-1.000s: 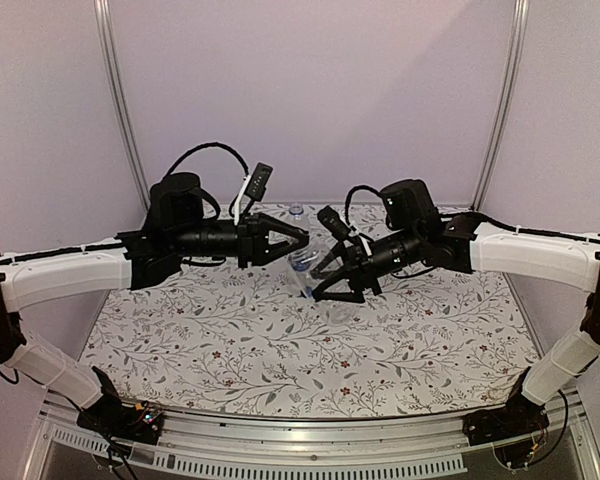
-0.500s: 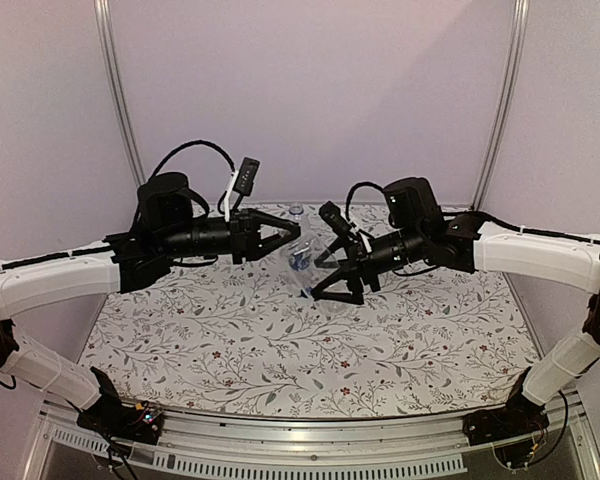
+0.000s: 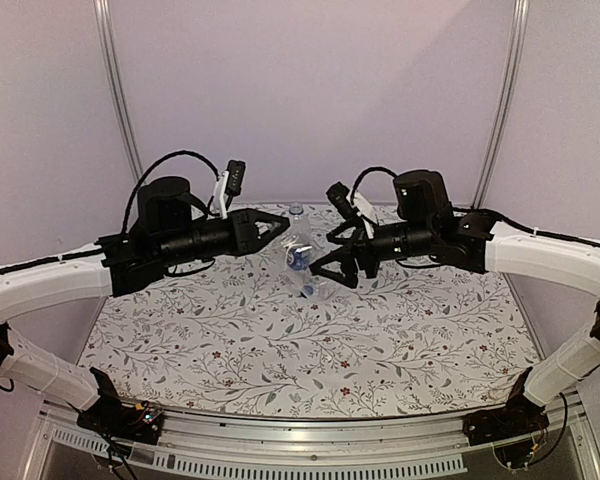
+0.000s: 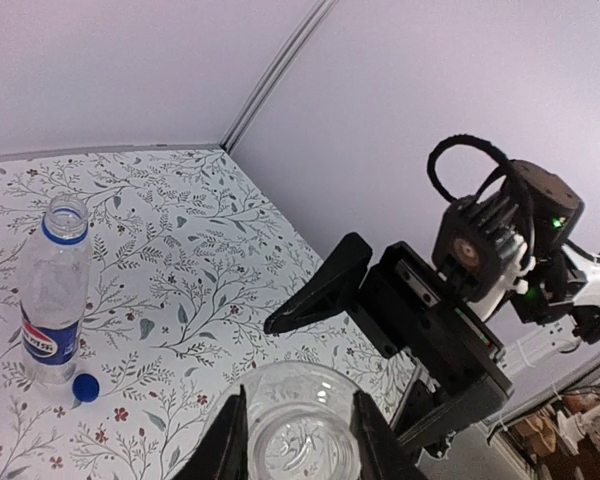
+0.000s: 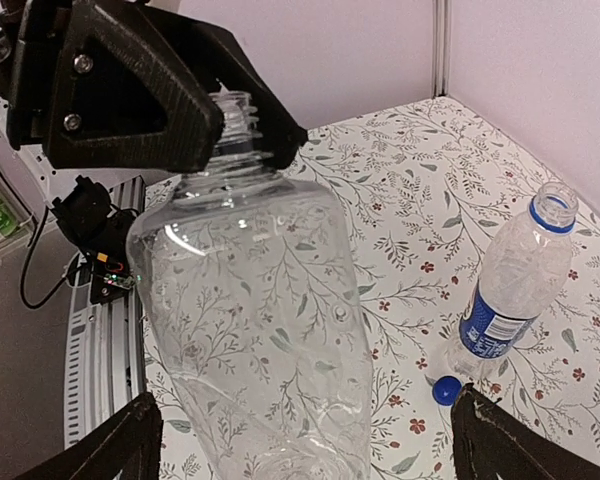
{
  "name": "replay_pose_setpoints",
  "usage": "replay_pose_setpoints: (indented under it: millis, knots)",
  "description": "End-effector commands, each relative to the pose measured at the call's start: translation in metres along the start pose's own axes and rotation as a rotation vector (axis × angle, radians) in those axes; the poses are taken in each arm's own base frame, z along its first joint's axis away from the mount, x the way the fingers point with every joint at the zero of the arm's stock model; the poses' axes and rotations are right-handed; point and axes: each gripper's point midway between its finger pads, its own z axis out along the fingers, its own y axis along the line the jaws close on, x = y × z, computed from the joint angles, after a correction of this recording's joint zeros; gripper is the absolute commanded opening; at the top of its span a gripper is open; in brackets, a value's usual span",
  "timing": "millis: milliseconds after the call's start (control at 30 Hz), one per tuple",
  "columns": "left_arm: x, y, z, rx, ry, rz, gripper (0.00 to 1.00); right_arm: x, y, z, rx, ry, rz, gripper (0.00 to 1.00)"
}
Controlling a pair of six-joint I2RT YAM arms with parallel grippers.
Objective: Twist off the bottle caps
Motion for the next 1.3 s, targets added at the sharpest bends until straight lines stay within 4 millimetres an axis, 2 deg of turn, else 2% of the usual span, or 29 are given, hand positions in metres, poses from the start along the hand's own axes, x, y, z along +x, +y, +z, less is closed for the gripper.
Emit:
replay_pose_setpoints:
  millis: [0,333,600,933,1067,1133,1267]
  knots:
    - [-0.012,0.001,-0.008,-0.057,-0.077,-0.075,0.00,-0.009,-0.008,0.002,0.126,-0.016,-0.011,0.99]
    - [-0.016,0.003,-0.009,-0.073,-0.117,-0.117,0.00,-0.005,0.001,0.023,0.224,0.013,-0.076,0.99]
    - [-0.013,0.003,-0.007,-0.065,-0.108,-0.122,0.00,0.001,-0.004,0.034,0.271,0.050,-0.107,0.88]
    - [-0.008,0.010,-0.006,-0.088,-0.101,-0.110,0.00,0.002,-0.002,0.034,0.258,0.052,-0.117,0.70]
    - [-0.012,0.014,-0.011,-0.117,-0.119,-0.086,0.00,0.003,0.000,0.033,0.249,0.052,-0.114,0.96]
    - [-0.017,0.019,-0.016,-0.157,-0.129,-0.052,0.00,0.004,0.002,0.031,0.244,0.043,-0.111,0.99]
    - [-0.033,0.043,-0.036,-0.309,-0.172,0.048,0.00,0.007,0.003,0.023,0.248,0.040,-0.110,0.99]
